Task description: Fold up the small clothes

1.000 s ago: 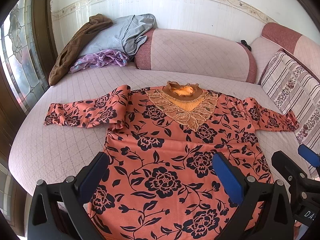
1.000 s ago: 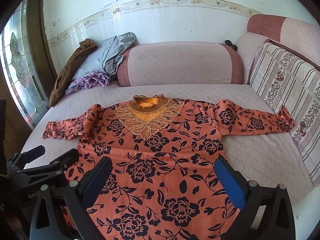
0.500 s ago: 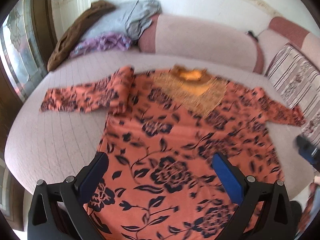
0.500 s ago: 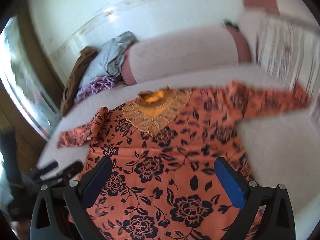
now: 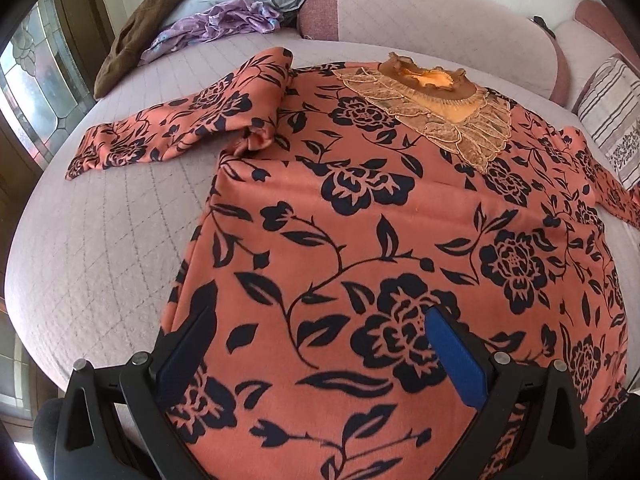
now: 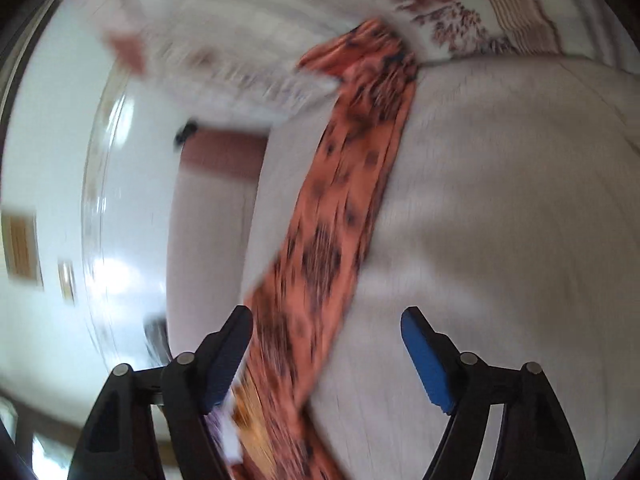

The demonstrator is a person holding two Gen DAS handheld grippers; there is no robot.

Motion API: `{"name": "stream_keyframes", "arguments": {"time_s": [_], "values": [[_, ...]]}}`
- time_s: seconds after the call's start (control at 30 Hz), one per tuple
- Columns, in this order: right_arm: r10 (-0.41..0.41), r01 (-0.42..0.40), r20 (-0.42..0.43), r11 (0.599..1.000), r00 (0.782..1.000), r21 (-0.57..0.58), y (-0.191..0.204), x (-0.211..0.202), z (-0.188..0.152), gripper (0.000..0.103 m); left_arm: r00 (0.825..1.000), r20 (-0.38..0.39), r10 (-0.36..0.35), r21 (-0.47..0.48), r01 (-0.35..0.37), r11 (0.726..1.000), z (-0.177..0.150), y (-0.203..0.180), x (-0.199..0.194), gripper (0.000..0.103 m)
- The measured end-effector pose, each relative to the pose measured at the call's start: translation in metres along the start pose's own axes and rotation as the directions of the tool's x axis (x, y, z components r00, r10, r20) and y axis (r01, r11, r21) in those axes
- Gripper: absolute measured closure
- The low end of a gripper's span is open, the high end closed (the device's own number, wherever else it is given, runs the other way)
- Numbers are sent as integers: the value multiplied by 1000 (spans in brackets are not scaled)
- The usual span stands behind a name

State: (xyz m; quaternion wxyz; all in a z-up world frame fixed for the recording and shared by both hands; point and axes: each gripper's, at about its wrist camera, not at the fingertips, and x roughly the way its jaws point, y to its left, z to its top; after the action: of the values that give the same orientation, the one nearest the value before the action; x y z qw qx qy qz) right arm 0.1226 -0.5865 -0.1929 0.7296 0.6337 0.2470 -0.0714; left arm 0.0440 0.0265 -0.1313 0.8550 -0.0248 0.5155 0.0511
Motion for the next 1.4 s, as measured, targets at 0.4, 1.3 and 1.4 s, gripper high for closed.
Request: {"name": "stream_keyframes", "arguments": {"time_s": [0.4, 1.3, 1.4], "values": [[-259, 260, 79, 966, 963, -4, 24, 53, 108, 86, 999, -20, -30, -2, 30, 1000, -7, 15, 24, 0], [-229, -119, -294, 565, 928, -816, 184, 110, -179, 12, 954, 205, -220, -134, 250, 959, 36, 77, -35, 0], [-205, -90, -245, 564, 948, -821, 164, 67, -139, 12, 919, 238, -314, -124, 350, 929, 78, 60, -33, 0]]}}
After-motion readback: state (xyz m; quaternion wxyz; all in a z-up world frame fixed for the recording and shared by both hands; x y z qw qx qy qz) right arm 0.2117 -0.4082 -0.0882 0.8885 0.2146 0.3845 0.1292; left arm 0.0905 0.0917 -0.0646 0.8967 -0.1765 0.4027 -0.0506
